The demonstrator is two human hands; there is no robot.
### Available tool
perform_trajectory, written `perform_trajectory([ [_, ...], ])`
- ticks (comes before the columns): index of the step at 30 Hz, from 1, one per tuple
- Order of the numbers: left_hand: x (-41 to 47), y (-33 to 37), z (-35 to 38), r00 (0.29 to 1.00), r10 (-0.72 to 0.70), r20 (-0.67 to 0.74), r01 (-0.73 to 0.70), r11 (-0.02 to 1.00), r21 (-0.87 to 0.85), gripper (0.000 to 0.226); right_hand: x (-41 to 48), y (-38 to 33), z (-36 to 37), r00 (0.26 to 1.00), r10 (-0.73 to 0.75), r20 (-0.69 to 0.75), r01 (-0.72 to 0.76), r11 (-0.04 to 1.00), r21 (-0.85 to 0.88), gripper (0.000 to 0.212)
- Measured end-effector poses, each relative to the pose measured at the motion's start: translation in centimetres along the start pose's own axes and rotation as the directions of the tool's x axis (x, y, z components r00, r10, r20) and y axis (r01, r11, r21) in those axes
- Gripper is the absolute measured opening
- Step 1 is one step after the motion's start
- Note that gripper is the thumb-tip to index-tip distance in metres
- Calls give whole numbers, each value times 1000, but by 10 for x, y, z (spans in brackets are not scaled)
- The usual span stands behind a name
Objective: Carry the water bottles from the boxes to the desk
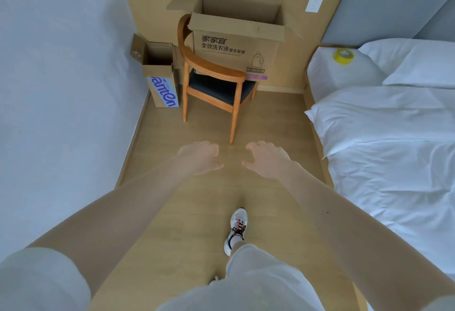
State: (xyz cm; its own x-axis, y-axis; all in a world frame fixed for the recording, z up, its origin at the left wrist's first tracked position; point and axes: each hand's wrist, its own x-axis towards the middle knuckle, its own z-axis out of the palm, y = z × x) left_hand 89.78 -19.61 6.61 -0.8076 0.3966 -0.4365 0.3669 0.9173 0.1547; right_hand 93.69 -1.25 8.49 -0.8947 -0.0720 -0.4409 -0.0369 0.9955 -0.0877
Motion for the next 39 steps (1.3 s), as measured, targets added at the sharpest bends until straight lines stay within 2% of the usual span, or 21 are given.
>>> perform_trajectory([
  [5,50,-26,-30,999,-42,4,42,999,20,46,71,6,-24,998,-55,6,55,998,11,49],
  [11,124,-38,-76,996,-84,25,82,994,69,44,163,28,-67,994,-111,-1,111,992,53,54],
  [19,201,-41,-122,994,-96,51,91,991,96,44,237,62,-116,993,-115,-35,118,989,89,53],
  [25,252,-37,-159,999,-28,20,24,985,171,44,273,87,-145,995,-56,-85,65,991,115,47],
  [33,352,-35,-206,988,153,-22,-145,967,207,42,333,120,-170,992,82,-94,-66,985,159,51],
  [39,432,-61,-262,973,228,-49,-213,955,208,45,399,129,-216,984,132,-116,-111,979,170,53],
])
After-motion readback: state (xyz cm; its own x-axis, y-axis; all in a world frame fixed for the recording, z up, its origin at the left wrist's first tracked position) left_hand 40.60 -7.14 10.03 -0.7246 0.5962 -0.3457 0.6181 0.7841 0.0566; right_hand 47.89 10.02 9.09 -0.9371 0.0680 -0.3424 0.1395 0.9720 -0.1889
